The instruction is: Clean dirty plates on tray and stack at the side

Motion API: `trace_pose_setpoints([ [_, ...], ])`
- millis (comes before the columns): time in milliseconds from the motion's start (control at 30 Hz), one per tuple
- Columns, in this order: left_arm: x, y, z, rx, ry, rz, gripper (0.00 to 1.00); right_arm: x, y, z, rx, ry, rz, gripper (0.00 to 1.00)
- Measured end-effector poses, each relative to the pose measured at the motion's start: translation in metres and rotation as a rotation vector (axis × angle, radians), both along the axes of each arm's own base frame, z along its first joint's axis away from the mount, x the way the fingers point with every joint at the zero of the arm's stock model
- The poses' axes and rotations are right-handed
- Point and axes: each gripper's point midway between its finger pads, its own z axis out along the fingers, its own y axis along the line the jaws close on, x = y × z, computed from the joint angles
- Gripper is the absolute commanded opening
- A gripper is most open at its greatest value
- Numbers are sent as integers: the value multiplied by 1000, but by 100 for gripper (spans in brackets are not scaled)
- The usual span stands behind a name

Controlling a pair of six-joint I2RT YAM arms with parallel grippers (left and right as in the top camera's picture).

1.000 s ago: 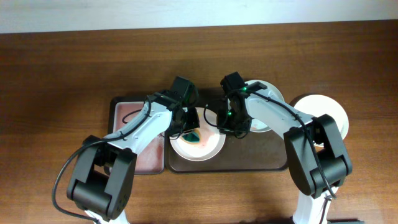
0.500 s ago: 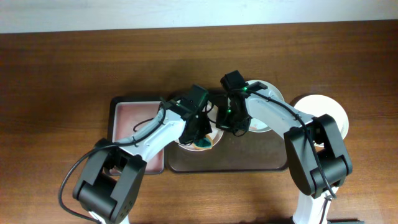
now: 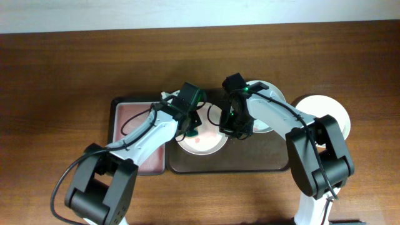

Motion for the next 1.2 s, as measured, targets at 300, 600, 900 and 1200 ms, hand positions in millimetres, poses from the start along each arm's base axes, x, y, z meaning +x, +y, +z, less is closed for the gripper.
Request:
trace_pose_setpoints([
  [300, -12, -32, 0, -54, 4, -76, 0, 0, 0, 0, 0, -7, 25, 4],
  [600, -28, 4, -12, 45, 117, -230, 0, 0, -2, 0, -1, -23, 98, 16],
  [900, -11, 58, 80, 11, -76, -317, 0, 11, 0, -1, 7, -117, 288, 4],
  [1200, -15, 127, 62, 66, 7, -250, 0, 8, -7, 21, -14, -163, 367, 4],
])
